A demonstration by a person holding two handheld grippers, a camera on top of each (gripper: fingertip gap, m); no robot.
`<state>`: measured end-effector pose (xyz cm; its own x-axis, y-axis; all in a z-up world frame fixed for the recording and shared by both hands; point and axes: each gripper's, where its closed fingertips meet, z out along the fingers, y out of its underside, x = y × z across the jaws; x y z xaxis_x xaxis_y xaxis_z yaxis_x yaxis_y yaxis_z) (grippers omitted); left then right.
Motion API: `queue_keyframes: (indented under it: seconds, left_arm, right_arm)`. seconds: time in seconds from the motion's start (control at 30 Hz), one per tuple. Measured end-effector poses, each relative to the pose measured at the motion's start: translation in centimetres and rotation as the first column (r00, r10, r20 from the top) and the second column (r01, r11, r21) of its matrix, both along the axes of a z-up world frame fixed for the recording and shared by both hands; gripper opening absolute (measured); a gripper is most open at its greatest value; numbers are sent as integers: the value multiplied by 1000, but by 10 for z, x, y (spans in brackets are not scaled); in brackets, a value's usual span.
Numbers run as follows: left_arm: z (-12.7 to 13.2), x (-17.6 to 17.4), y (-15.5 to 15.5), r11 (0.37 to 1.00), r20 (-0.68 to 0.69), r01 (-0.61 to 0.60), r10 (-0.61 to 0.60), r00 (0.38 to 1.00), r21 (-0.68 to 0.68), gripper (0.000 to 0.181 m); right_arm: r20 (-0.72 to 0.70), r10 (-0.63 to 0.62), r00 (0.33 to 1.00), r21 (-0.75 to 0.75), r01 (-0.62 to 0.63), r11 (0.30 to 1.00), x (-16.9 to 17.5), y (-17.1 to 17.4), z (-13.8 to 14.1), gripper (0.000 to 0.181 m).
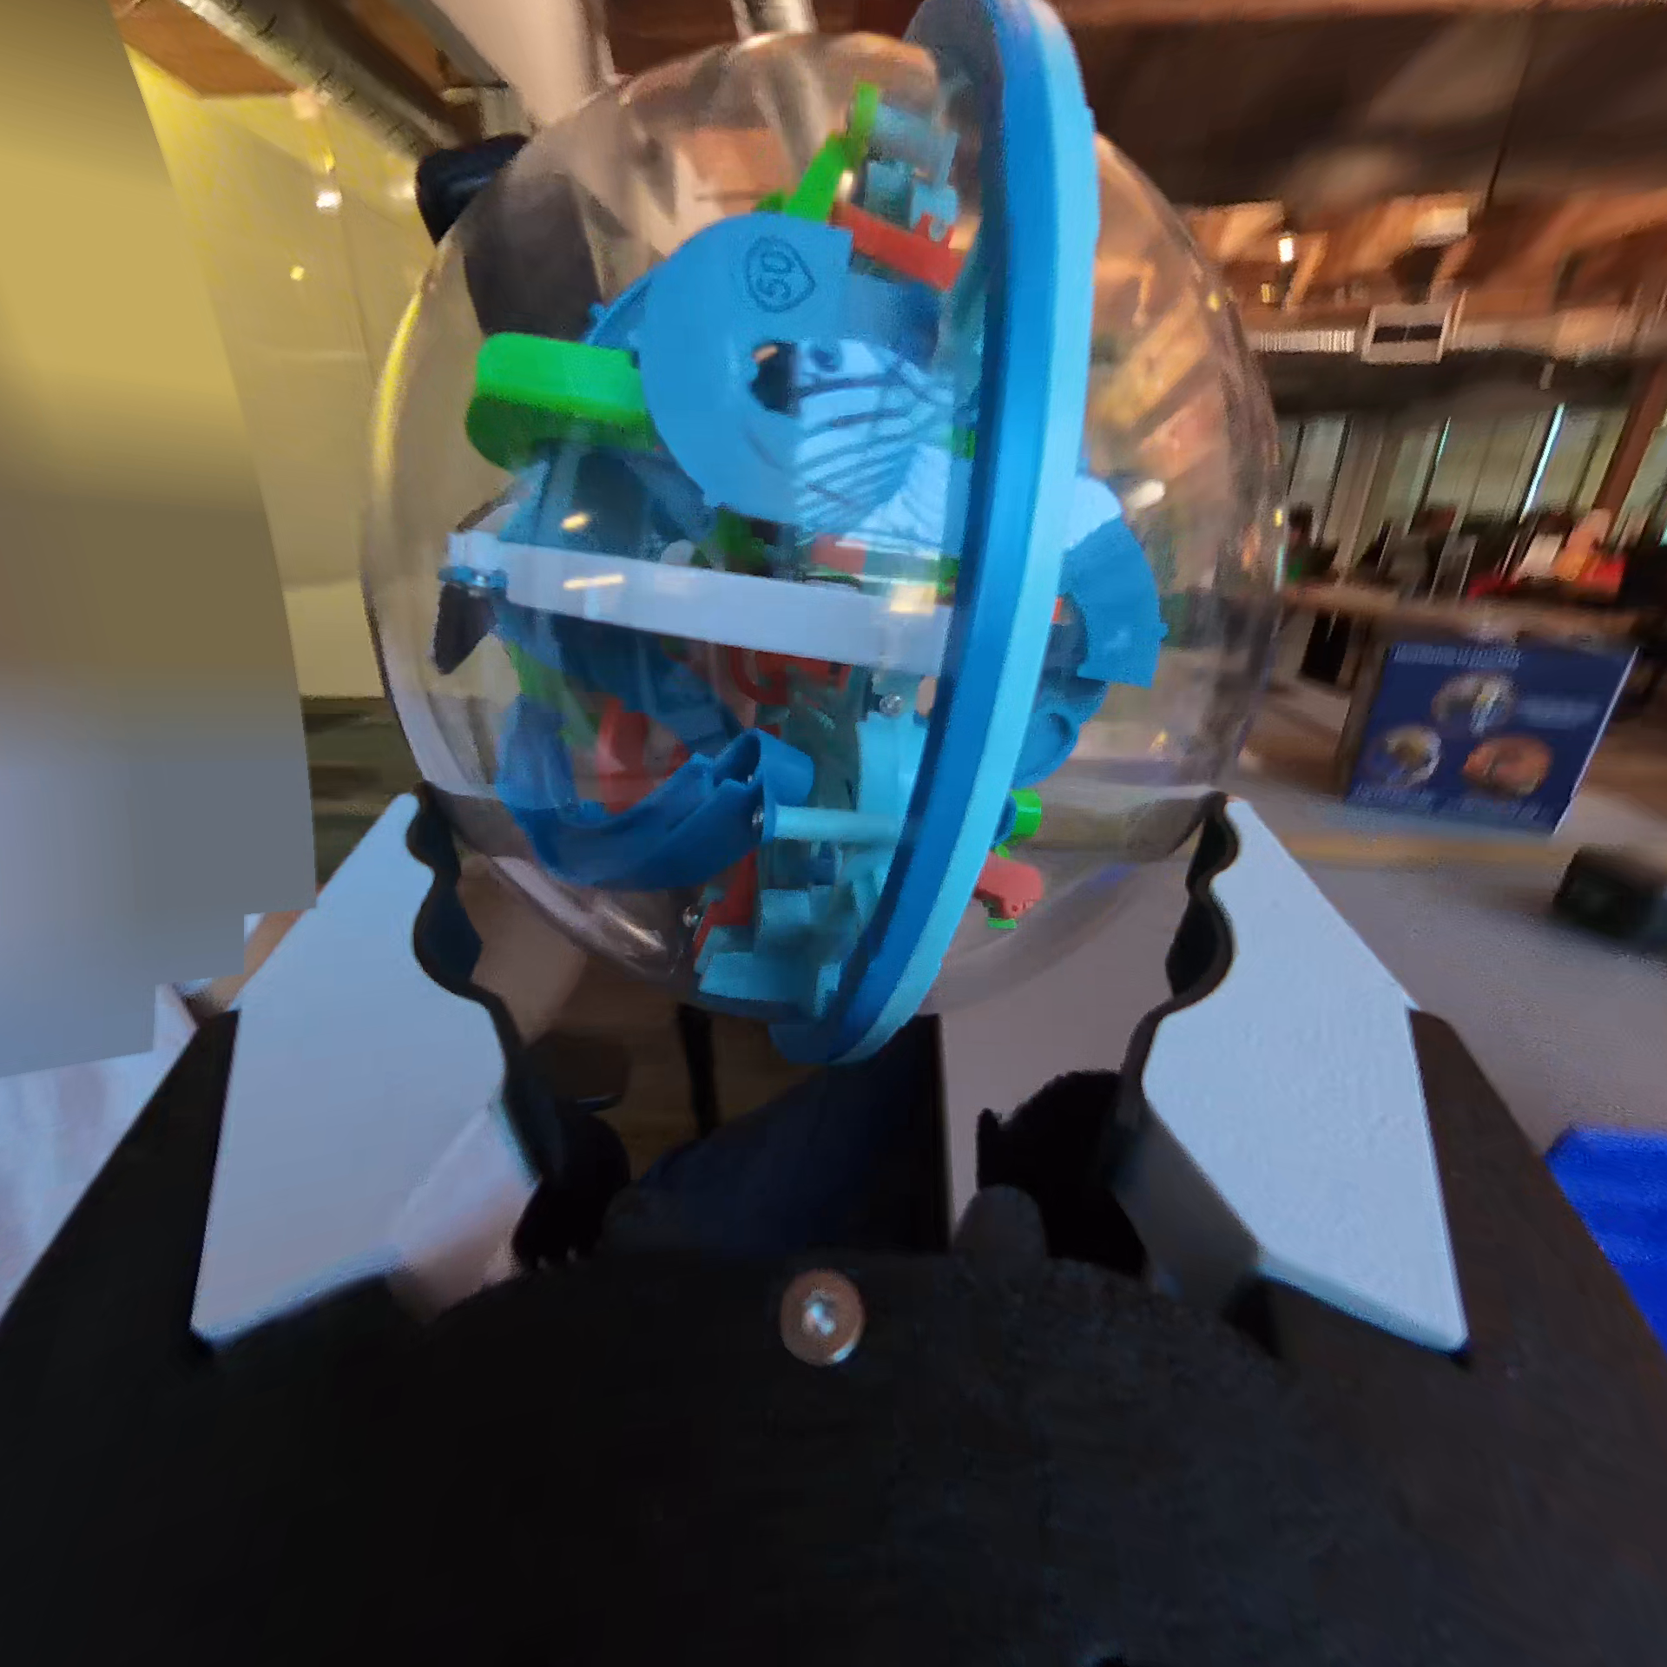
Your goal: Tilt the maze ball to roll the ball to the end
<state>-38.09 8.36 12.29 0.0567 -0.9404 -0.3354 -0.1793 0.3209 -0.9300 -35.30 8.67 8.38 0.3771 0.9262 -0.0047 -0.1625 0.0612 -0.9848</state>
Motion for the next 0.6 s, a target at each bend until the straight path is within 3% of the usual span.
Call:
queue_keyframes:
  seconds: [0.13, 0.3, 0.43, 0.6]
  left_arm:
    - [-43, 20, 35, 933, 26, 46, -39, 999, -357, 158]
    - [-127, 41, 75, 676, 16, 46, -50, 999, -736, 158]
    - [-170, 51, 89, 540, -6, 33, -71, 997, -841, 158]
    - [-200, 56, 88, 472, -71, -5, -121, 990, -881, 158]
  right_arm:
    - [-71, -47, 996, -355, 18, 935, 17, 20, -46, 154]
    - [-67, -117, 991, -729, 31, 683, 37, 43, -118, 154]
    - [-22, -98, 995, -845, 34, 533, 47, 52, -155, 154]
    - [38, -77, 996, -869, 71, 489, 58, 58, -174, 154]
